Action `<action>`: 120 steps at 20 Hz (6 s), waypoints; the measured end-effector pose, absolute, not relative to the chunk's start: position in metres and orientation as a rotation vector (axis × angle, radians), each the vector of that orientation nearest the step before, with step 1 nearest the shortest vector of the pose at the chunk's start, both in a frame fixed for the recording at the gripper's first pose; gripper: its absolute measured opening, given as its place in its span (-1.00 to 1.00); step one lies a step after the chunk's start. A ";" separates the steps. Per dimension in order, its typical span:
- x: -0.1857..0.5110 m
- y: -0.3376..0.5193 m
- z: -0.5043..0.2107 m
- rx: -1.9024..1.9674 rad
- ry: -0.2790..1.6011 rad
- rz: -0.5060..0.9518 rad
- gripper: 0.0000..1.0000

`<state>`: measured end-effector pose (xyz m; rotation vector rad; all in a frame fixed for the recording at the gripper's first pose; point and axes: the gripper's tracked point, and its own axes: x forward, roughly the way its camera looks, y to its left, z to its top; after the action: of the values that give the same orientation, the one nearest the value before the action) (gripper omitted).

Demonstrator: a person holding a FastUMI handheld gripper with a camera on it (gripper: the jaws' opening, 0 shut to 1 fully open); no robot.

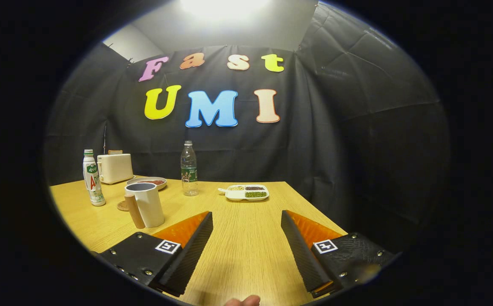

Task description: Take the bottle from table, then pour the juice into the cup, finally place the bottle on the coaster

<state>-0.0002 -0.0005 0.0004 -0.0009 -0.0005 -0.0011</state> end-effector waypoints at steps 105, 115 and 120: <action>0.091 0.387 0.041 0.819 0.051 0.204 0.33; 0.104 0.378 0.034 0.937 0.070 0.169 0.32; 0.108 0.378 0.033 0.999 0.071 0.169 0.32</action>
<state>0.1085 0.3782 0.0325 0.9987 0.0705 0.1692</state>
